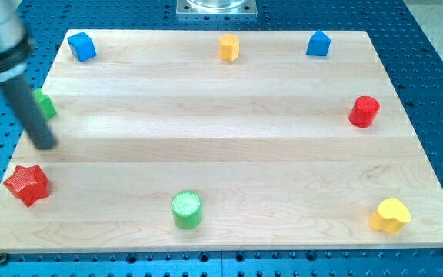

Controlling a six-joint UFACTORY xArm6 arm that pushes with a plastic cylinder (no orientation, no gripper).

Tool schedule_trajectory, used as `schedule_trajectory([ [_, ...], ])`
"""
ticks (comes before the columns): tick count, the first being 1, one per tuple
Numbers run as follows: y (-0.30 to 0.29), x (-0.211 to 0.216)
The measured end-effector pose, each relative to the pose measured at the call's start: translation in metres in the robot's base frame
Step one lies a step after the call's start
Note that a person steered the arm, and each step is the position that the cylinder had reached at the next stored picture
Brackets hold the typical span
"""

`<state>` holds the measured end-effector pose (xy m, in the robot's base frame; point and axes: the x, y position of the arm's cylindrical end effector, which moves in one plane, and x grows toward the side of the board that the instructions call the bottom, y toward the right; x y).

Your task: Move the green star vertically to the red star

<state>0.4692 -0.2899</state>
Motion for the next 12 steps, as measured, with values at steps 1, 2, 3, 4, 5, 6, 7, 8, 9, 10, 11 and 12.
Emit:
schedule_trajectory([
  [1, -0.012, -0.001],
  [2, -0.015, -0.012],
  [3, -0.015, -0.028],
  [4, -0.014, -0.062],
  [5, 0.009, -0.098],
  [6, 0.014, -0.131],
  [7, 0.041, -0.156],
  [8, 0.056, -0.112],
  [9, 0.056, -0.088],
  [10, 0.043, -0.11],
  [11, 0.137, -0.089],
  [12, 0.156, -0.089],
])
